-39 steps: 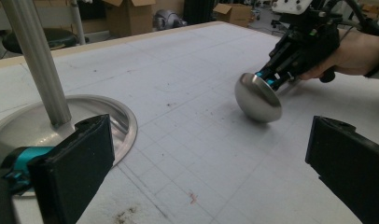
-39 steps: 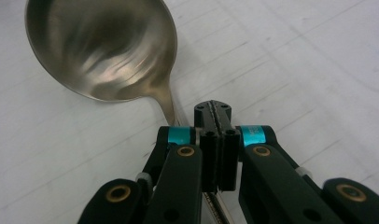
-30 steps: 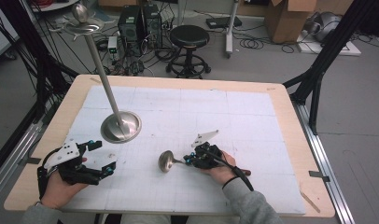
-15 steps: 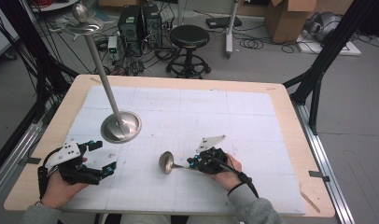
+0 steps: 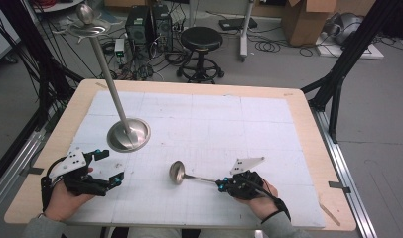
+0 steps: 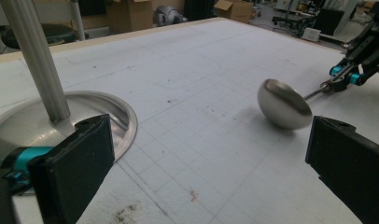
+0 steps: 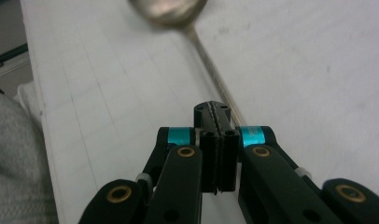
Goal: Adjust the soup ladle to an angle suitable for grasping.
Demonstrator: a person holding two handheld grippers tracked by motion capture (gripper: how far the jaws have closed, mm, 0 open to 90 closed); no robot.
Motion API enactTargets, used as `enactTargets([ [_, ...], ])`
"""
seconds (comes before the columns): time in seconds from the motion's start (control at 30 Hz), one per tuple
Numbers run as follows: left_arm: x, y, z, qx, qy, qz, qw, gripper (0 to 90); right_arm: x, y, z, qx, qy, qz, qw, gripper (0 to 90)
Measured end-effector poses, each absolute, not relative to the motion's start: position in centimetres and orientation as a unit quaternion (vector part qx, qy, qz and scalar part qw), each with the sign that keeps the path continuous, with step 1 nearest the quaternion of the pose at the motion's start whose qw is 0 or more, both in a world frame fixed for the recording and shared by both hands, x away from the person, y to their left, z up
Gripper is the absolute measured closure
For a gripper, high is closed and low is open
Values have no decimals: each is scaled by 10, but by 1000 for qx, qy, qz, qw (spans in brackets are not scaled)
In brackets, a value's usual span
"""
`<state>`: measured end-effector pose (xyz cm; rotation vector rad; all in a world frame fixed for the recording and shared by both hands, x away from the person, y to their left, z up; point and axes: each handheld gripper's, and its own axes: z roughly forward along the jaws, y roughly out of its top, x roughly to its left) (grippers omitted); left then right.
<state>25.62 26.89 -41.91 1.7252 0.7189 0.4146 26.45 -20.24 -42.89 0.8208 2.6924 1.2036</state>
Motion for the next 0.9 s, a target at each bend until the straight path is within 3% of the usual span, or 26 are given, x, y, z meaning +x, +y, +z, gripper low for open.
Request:
enactTargets([
  [0.4,257,269,-419,737,307,176,576,17,248,-220,-435,296,885,357,43,900],
  [0.9,257,267,-420,742,303,173,573,18,281,-235,-440,335,865,362,92,900],
])
